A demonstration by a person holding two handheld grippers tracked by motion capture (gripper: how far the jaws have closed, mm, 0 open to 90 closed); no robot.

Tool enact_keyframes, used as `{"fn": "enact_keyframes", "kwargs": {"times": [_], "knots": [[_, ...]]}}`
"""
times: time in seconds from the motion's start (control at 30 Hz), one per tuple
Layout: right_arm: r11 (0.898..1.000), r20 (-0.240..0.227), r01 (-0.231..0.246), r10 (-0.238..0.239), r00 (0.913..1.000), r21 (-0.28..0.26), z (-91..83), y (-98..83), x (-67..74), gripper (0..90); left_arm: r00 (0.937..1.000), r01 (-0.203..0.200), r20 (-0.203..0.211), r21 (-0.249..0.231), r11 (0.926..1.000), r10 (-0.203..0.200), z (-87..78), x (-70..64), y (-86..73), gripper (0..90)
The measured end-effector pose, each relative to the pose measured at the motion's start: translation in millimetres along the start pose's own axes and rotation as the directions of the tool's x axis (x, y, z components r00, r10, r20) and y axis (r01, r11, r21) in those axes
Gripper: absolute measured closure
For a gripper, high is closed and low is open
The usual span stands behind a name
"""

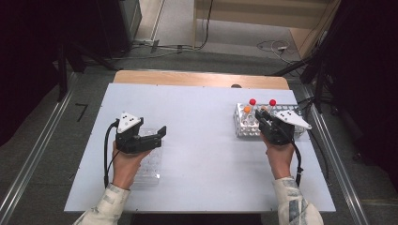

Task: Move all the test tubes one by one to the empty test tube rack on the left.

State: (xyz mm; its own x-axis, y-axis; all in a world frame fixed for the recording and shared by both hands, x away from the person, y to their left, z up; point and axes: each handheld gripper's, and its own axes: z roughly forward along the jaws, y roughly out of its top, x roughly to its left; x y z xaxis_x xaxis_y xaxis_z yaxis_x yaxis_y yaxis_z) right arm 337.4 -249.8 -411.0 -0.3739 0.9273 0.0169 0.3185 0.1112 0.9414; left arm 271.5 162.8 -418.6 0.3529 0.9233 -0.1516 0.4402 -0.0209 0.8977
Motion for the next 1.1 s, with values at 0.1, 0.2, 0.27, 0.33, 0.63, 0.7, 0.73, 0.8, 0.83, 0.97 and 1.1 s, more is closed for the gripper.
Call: {"fn": "enact_keyframes", "kwargs": {"times": [0.1,0.2,0.27,0.33,0.63,0.7,0.73,0.8,0.83,0.97,1.1], "knots": [[1.0,-0.011,-0.012,0.012,0.9999,-0.013,-7.2,5.4,1.7,72.8,1.0,0.004,0.003,-0.005,1.0,-0.004,-1.1,-0.2,0.4,12.8],[1.0,-0.022,-0.023,0.022,0.9995,-0.015,-10.9,6.9,2.4,72.8,1.0,0.004,0.005,-0.008,1.0,-0.004,-2.3,-0.3,0.9,12.9],[1.0,-0.029,-0.024,0.023,0.9993,-0.007,-11.3,6.3,3.7,72.8,1.0,0.004,0.006,-0.009,1.0,-0.004,-2.5,-0.7,0.9,12.9],[1.0,-0.04,-0.017,0.017,0.999,0.002,-10.8,5.0,6.2,72.8,1.0,0.005,0.007,-0.009,0.9999,-0.005,-2.5,-1.3,0.9,12.9],[0.999,-0.112,0.024,-0.021,0.9935,0.033,-8.3,-1.6,29.5,72.8,0.9992,0.009,0.039,-0.015,0.9998,-0.009,-4.9,-5.4,2.4,14.9],[0.999,-0.132,0.03,-0.024,0.9909,0.041,-7.2,-3.4,35.5,72.8,0.9991,0.006,0.042,-0.017,0.9998,-0.005,-5.1,-7.3,2.5,15.0],[0.998,-0.143,0.035,-0.029,0.9894,0.046,-6.8,-4.3,39.0,72.7,0.9989,0.002,0.047,-0.015,0.9999,-0.002,-5.2,-8.2,2.6,15.3],[0.997,-0.164,0.05,-0.041,0.9856,0.051,-6.0,-5.8,46.9,72.8,0.9985,0.001,0.055,-0.017,0.9999,0.0,-5.1,-10.7,2.8,15.5],[0.997,-0.178,0.054,-0.044,0.9831,0.055,-5.6,-6.7,51.1,72.8,0.9981,-0.003,0.062,-0.016,0.9999,0.004,-5.3,-11.7,3.0,16.0],[0.994,-0.237,0.077,-0.057,0.9699,0.075,-3.1,-11.6,70.1,72.8,0.9932,0.015,0.116,-0.02,0.9997,-0.013,-6.6,-16.8,5.0,18.4],[0.991,-0.292,0.101,-0.071,0.9538,0.087,-1.1,-16.2,87.8,72.8,0.9904,-0.005,0.138,-0.028,0.9996,0.009,-8.0,-25.2,6.3,19.5]]}}
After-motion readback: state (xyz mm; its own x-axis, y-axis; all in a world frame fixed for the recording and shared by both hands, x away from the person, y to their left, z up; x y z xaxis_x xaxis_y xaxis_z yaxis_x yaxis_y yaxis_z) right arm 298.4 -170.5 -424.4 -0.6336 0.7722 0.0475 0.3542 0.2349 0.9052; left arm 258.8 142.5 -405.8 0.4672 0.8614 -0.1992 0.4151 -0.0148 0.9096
